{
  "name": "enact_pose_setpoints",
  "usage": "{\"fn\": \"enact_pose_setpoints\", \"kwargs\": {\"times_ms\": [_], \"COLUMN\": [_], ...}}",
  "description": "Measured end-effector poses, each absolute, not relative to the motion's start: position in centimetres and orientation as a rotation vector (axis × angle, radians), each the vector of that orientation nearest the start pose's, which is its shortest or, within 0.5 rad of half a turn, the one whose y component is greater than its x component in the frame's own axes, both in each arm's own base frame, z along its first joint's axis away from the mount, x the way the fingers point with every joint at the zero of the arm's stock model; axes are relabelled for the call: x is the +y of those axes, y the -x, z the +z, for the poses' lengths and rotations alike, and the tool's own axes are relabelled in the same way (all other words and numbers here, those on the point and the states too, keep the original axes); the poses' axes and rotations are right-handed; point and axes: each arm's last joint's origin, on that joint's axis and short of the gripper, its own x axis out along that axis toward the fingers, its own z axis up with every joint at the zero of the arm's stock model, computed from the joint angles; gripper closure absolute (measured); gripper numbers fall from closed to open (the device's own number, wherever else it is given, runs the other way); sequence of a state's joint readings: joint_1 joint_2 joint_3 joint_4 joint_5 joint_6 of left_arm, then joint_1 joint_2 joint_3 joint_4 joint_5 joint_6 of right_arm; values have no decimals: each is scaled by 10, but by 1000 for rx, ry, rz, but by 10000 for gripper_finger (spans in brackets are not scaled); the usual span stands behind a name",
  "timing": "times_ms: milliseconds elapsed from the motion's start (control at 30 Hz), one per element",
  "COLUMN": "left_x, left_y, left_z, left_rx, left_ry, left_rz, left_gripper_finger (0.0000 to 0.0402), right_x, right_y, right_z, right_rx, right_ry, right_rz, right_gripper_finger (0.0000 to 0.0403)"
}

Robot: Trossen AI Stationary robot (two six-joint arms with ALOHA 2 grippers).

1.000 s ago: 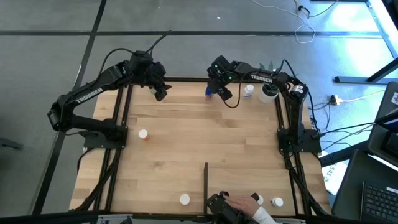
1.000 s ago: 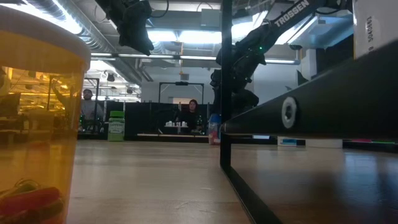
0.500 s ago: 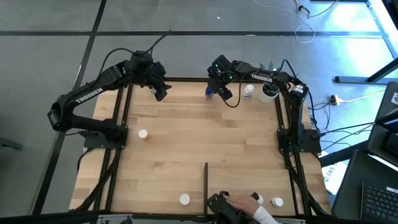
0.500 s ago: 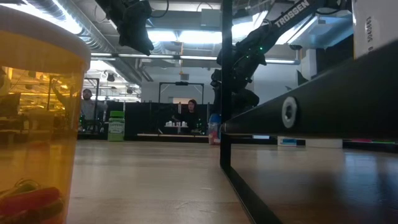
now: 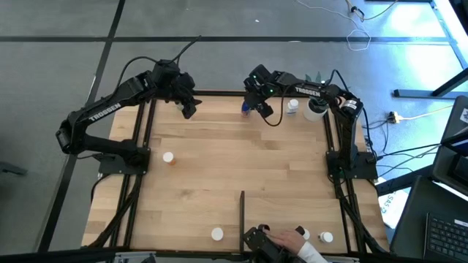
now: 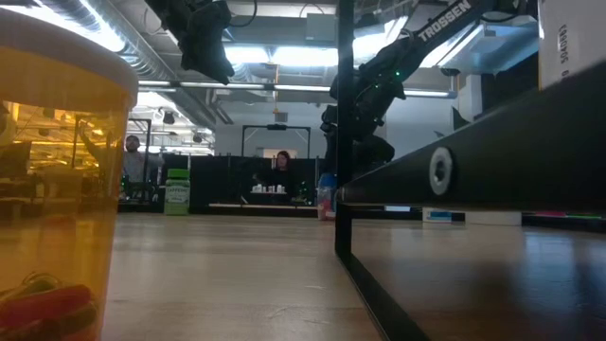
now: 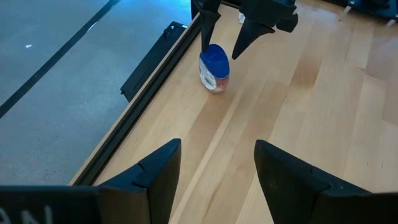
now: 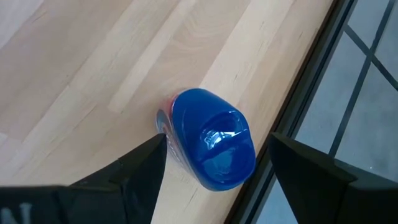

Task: Pick and place medicine bottles onto shelf by color
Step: Put the blue pill bottle onto the shelf

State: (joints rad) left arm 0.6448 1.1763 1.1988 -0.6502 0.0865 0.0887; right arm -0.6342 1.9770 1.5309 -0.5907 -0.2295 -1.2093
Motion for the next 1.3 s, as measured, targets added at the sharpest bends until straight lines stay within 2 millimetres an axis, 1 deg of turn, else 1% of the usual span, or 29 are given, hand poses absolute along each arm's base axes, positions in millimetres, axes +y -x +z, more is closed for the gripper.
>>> {"fn": "enact_pose_setpoints", "kwargs": {"times_ms": [467, 800, 1300], "left_x": [142, 142, 142], "left_y": [-194, -194, -194], "left_z": [356, 356, 356], "left_rx": [616, 616, 616], "left_ry": [143, 143, 143], "left_rz": [512, 512, 512], "left_gripper_finger": [204, 204, 204], "right_x": [-244, -244, -245], "right_y": [-342, -342, -341], "right_z": [212, 212, 212], "right_rx": [1001, 1013, 1033], "right_ry": [663, 672, 649], "right_rz": [235, 223, 201], "right_gripper_finger": [121, 159, 161]}}
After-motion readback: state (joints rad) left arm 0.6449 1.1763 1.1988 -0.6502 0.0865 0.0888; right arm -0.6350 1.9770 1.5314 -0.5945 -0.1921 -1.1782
